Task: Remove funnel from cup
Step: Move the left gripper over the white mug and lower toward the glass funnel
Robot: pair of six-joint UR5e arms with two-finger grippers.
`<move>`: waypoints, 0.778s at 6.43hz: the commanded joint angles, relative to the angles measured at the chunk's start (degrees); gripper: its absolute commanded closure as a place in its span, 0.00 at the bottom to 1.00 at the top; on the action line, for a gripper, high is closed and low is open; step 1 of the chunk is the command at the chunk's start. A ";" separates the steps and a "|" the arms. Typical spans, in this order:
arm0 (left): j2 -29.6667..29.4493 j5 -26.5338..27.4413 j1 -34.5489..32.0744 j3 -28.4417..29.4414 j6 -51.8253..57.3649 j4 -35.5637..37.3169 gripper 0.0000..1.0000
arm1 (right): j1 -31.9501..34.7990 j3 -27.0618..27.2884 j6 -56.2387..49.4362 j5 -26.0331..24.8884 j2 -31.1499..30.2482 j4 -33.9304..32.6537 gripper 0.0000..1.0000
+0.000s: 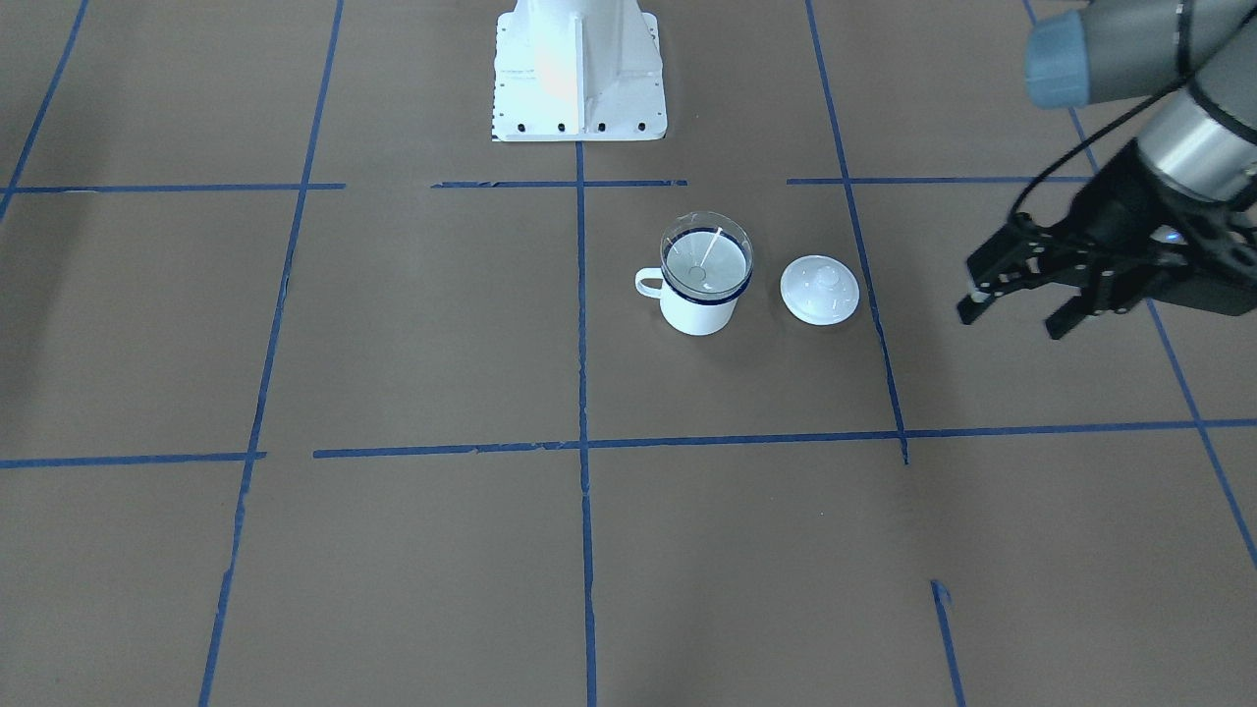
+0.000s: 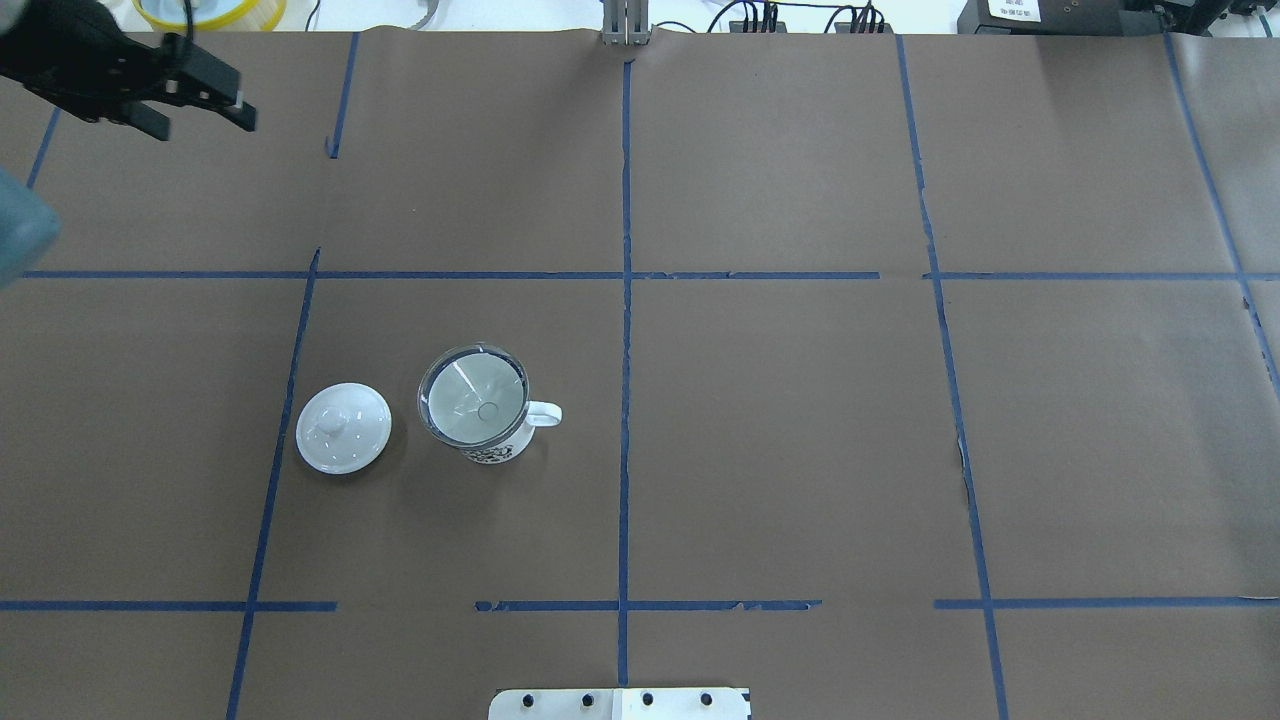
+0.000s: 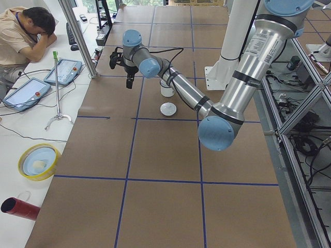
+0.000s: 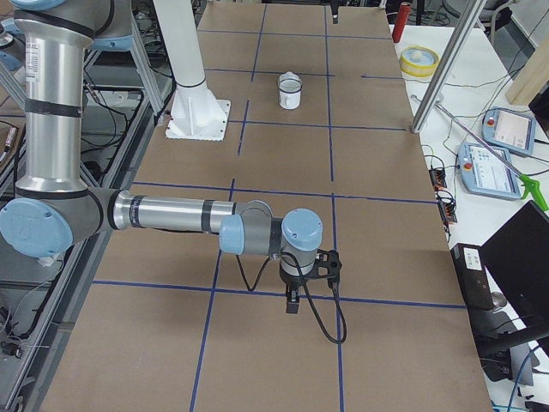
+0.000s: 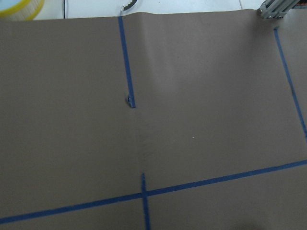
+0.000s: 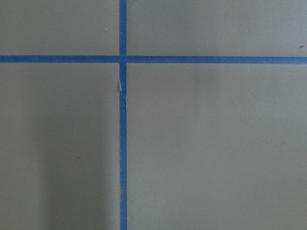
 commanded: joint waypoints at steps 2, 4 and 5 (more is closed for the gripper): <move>-7.28 9.03 16.40 0.22 -30.11 0.48 0.00 | 0.00 0.00 0.00 0.00 0.00 0.00 0.00; -13.23 14.14 24.14 2.59 -33.61 9.84 0.00 | 0.00 0.00 0.00 0.00 0.00 0.00 0.00; -13.61 15.29 26.53 4.17 -33.61 9.98 0.00 | 0.00 0.00 0.00 0.00 0.00 0.00 0.00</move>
